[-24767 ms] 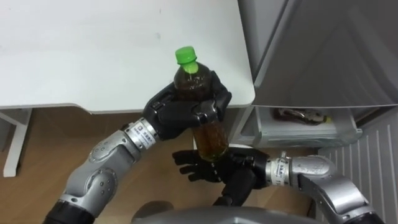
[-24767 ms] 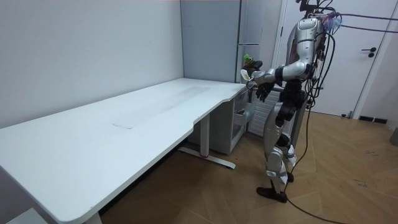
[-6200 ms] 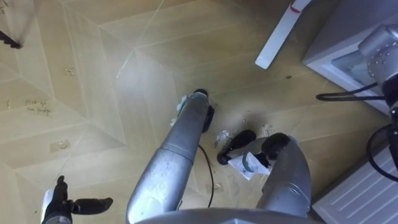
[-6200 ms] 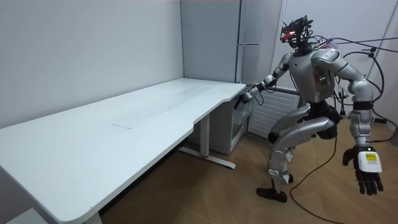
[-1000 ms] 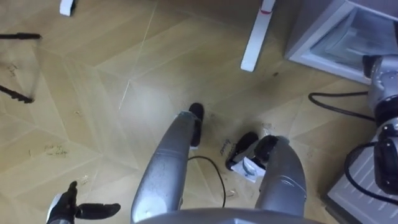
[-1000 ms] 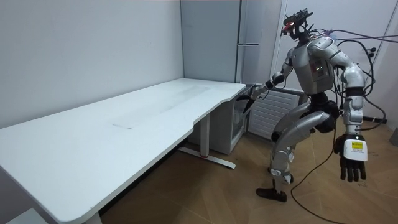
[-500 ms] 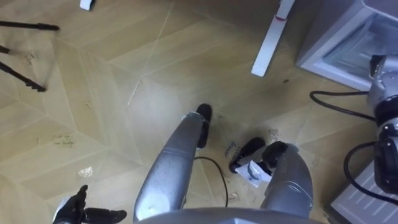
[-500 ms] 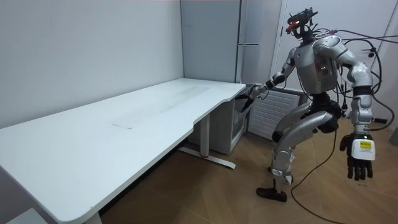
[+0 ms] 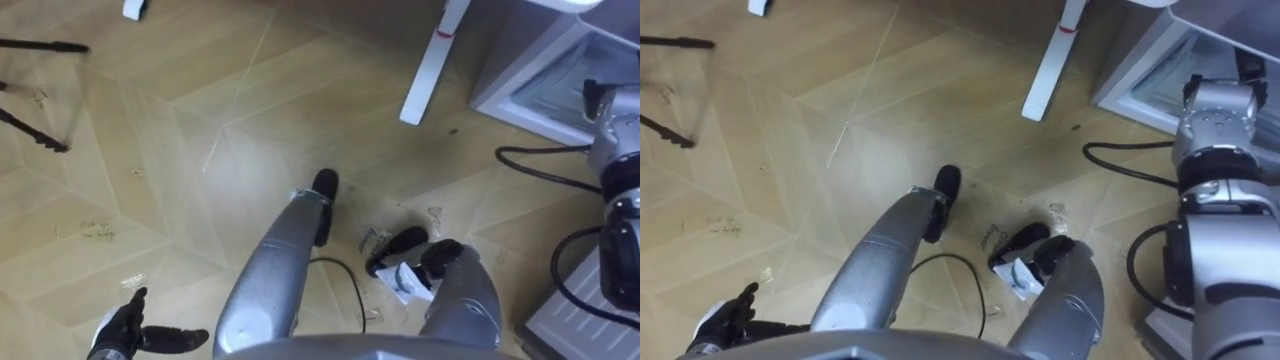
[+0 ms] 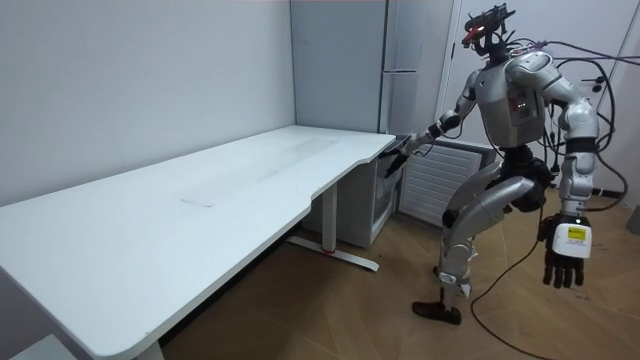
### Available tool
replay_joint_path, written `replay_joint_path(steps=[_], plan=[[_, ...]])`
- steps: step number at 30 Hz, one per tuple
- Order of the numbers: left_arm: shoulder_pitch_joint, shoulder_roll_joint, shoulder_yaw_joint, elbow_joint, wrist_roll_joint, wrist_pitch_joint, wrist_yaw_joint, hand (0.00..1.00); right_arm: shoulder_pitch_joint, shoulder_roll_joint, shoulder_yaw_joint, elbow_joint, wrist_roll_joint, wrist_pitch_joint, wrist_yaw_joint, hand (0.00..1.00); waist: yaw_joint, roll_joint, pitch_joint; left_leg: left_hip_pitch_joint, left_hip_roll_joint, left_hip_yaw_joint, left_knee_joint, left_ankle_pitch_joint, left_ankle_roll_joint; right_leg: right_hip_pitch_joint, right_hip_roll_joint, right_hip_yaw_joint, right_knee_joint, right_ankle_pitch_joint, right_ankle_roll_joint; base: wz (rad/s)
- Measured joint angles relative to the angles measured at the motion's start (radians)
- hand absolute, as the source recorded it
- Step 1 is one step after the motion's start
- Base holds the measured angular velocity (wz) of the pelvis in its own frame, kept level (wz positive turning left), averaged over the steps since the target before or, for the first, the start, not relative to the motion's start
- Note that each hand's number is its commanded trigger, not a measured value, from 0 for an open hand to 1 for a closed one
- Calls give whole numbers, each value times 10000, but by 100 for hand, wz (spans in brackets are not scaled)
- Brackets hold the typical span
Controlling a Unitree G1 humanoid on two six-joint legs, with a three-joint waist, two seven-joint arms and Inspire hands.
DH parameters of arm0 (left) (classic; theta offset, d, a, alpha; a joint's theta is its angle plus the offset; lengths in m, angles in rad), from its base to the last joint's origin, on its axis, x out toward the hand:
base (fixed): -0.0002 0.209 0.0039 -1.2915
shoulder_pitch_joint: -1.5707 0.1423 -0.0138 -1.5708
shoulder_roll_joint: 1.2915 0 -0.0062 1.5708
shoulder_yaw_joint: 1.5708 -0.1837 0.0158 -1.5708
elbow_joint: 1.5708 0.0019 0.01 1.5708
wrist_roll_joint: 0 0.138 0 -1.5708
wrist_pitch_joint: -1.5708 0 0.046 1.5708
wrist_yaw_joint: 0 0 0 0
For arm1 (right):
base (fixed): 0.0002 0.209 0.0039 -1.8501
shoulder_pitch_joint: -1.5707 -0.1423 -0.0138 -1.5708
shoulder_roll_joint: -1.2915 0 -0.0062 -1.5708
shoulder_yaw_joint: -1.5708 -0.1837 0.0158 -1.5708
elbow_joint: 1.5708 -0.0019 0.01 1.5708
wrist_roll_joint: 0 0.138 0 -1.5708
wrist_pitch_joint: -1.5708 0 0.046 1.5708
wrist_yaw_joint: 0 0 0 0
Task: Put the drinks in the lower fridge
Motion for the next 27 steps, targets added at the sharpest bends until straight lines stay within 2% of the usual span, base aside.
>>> replay_joint_path(steps=[5, 7, 12, 17, 20, 22, 25, 27], plan=[[-137, 0, -6, 22, 0, -15, -105, 0, 1, 1, -7, 103, 11, 370, 628, 0, -45, 5, 0, 91, 6, 54, 10, -18, 30, 60, 14, 61, -44, 84, 29, -5], [-138, 1, -21, 97, -6, -7, -142, 0, 1, 9, 23, 577, 56, 698, 1448, 0, 16, 16, 6, 284, 8, 59, -89, -4, 39, 203, 81, 99, -115, 94, 51, -4], [-141, 4, -30, 314, -16, 23, -144, 0, 2, 9, 22, 996, 56, 1240, 2398, 0, 44, 5, 24, 574, 16, 15, -409, 26, 2, 393, 144, 68, -292, 90, 10, 0], [-290, 12, 114, 449, -4, 23, -182, 0, 2, 4, 20, 1516, -9, 1717, 3075, 0, 31, -106, 101, 808, 57, 40, -445, -45, 54, 641, 163, -10, -477, 101, -16, 0], [-572, 14, 163, 644, 3, 99, -274, 0, 2, -44, 18, 2168, -305, 1803, 3717, 0, 14, -155, 153, 928, 175, 259, -435, -140, 108, 819, 178, -50, -594, 116, 105, 3], [-651, 12, 166, 659, 7, 154, -282, 0, 2, -132, 20, 2565, -821, 2091, 4175, 0, 15, -159, 203, 1003, 220, 266, -467, -165, 151, 953, 296, -39, -758, 172, 210, -10], [-833, 12, 119, 826, 1, 262, -333, 0, 210, -432, 530, 3494, -2208, 2480, 5288, 0, -22, -30, 254, 1261, 318, 11, -561, -217, 155, 1555, 857, -174, -1470, 394, 518, 0], [-1041, 6, 134, 1041, 2, 278, -431, 0, 531, -666, 779, 3867, -3319, 2635, 6213, 0, -3, -59, 254, 1511, 318, -31, -716, -260, 187, 1882, 970, -256, -1822, 465, 677, 8]])
